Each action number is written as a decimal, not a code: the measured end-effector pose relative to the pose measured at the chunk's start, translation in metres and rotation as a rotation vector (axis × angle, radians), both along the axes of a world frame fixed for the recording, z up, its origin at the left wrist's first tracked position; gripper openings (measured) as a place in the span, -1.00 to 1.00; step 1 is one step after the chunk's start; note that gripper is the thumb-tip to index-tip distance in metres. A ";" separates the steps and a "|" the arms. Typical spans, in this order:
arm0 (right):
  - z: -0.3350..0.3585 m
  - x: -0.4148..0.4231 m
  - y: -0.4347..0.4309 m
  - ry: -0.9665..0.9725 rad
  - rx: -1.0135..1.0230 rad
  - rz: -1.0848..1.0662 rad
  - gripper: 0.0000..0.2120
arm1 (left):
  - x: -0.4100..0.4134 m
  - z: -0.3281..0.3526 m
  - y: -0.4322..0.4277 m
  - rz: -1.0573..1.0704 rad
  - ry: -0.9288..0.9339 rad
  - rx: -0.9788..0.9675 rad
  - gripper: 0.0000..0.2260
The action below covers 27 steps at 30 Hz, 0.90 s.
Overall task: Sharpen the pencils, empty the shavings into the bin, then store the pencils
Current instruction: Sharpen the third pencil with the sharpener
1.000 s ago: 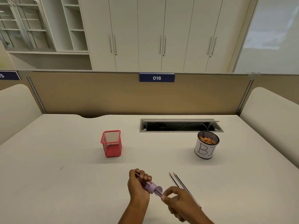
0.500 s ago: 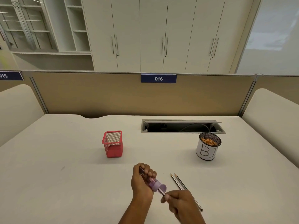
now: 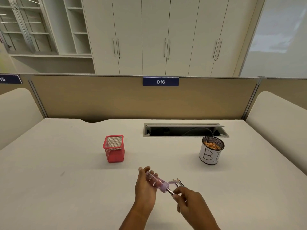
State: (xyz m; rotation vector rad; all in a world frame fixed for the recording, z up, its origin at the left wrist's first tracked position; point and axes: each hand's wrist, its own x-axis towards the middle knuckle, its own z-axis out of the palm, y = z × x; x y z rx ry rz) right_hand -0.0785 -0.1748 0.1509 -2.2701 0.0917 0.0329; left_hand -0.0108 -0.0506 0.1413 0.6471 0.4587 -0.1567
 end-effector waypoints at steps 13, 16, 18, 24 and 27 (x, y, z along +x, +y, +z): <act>0.001 0.000 0.005 0.485 0.623 -0.087 -0.67 | -0.011 0.000 -0.002 -0.013 -0.032 0.041 -0.74; 0.002 0.001 -0.003 0.795 0.995 -0.115 -0.68 | -0.014 -0.007 0.000 -0.019 -0.032 0.015 -0.72; 0.000 0.003 -0.004 0.884 1.131 -0.097 -0.74 | -0.015 -0.009 0.001 -0.021 -0.033 -0.019 -0.71; -0.003 0.003 -0.003 0.779 1.005 -0.086 -0.83 | -0.014 -0.008 0.004 -0.063 -0.002 -0.135 -0.75; 0.000 0.002 -0.001 0.576 0.767 -0.033 -0.92 | -0.013 -0.006 0.005 -0.025 -0.005 -0.107 -0.79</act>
